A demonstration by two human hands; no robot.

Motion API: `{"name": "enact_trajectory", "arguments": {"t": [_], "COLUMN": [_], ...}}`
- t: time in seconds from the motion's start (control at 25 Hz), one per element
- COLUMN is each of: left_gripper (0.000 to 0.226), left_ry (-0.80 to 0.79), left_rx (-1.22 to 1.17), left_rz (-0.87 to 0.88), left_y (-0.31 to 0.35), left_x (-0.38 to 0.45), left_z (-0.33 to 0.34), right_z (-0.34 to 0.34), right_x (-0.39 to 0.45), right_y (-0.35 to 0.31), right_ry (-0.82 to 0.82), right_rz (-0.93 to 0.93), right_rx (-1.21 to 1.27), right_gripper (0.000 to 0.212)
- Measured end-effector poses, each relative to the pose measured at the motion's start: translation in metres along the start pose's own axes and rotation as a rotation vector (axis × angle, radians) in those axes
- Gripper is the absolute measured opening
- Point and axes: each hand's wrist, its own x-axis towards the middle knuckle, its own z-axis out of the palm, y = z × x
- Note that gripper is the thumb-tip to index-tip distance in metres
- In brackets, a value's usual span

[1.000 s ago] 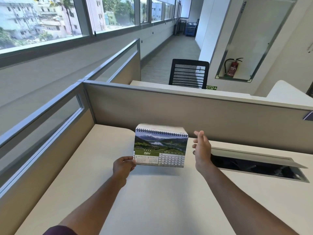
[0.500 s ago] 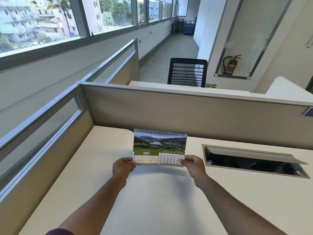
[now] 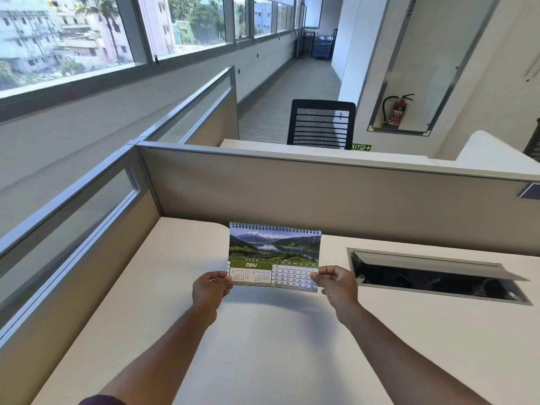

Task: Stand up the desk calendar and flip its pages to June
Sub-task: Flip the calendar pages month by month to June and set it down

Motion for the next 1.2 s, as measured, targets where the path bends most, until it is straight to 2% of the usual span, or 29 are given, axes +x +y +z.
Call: {"name": "enact_trajectory", "arguments": {"t": [0.12,0.24,0.36,0.48,0.56,0.68,0.76,0.92,1.2], "left_gripper": [0.006,0.009,0.033,0.054,0.059,0.064,0.066,0.065,0.074], "left_ry": [0.001,0.007,-0.001,-0.058,-0.066,-0.137,-0.188,-0.261,-0.266], "left_rx": [0.016,0.015,-0.115,-0.390,-0.444,-0.349,-0.246,-0.107,-0.068], "left_rz": [-0.002,-0.010,-0.079,-0.192,-0.184,-0.106,-0.055,0.035,0.067], "left_y": [-0.001,0.000,0.005,0.016,0.020,0.024,0.028,0.039,0.042], "left_x": [0.002,-0.001,-0.006,-0.013,-0.016,-0.015,-0.014,-0.016,-0.011], "left_z": [-0.001,-0.001,-0.002,-0.003,-0.003,0.000,0.005,0.016,0.022], "right_z": [-0.002,-0.006,-0.008,-0.009,-0.011,-0.016,-0.016,-0.013,-0.013], "right_x": [-0.002,-0.008,-0.017,-0.021,-0.021,-0.020,-0.017,-0.010,-0.003], "right_y": [-0.004,-0.013,-0.027,-0.046,-0.061,-0.088,-0.102,-0.112,-0.098], "right_ry": [-0.065,-0.213,-0.313,-0.360,-0.396,-0.489,-0.526,-0.539,-0.501], "right_rz": [0.027,0.127,0.149,0.140,0.092,0.045,0.006,-0.035,-0.040], "right_rx": [0.103,0.231,0.278,0.353,0.431,0.580,0.625,0.574,0.495], "right_gripper": [0.018,0.015,0.008,0.014,0.034,0.074,0.086,0.083,0.069]}}
